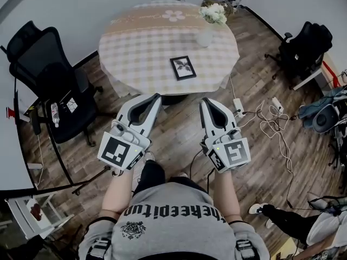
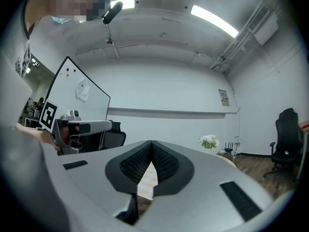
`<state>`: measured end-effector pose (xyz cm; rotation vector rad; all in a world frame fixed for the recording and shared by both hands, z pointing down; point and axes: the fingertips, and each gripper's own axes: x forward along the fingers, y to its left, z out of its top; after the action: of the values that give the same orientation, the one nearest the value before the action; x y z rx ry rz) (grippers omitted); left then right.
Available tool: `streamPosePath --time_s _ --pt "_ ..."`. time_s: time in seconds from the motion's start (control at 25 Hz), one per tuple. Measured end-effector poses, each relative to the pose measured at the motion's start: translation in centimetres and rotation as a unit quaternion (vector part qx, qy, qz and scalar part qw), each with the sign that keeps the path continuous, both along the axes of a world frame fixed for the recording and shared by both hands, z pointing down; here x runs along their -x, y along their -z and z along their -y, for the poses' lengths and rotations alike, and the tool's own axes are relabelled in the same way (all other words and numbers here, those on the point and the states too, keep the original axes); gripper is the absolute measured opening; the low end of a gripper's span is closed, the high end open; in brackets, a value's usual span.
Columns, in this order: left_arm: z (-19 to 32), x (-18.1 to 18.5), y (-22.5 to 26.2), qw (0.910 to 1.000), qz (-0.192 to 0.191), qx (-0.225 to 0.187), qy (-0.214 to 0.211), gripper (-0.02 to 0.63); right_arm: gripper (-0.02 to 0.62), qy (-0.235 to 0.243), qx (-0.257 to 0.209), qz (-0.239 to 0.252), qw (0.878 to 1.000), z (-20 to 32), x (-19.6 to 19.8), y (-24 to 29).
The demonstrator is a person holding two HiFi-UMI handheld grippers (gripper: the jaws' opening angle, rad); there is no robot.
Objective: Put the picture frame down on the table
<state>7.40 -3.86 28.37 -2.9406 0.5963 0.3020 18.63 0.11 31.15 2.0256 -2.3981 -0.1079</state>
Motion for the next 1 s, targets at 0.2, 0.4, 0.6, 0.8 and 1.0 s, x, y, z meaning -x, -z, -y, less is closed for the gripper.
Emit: streamPosePath --time_s 0.2,0.4,0.6,0.8,1.0 --pt "-1.5 -0.1 0.1 1.0 0.0 -0.002 0.003 0.015 0.006 0.005 -0.001 0.003 1.0 -1.3 0.0 -0.1" --pt "-2.5 -0.2 0.2 1.0 -0.001 -0.003 0.006 0.015 0.006 0.009 -0.006 0.003 1.0 -2.2 -0.1 0.2" --pt "-3.1 -0.4 0.2 1.0 0.0 -0.005 0.008 0.015 0.006 0.011 -0.007 0.001 1.0 -2.6 -0.2 0.2" --pt "-3.5 -0.6 0.2 0.9999 0.001 -0.008 0.008 0.015 0.006 0.014 -0.007 0.0 1.0 -2.9 -0.3 0.1" --pt "-3.3 -0.7 0.4 0.9999 0.002 -0.009 0.009 0.015 0.006 0.016 -0.006 0.0 1.0 -2.6 -0.3 0.2"
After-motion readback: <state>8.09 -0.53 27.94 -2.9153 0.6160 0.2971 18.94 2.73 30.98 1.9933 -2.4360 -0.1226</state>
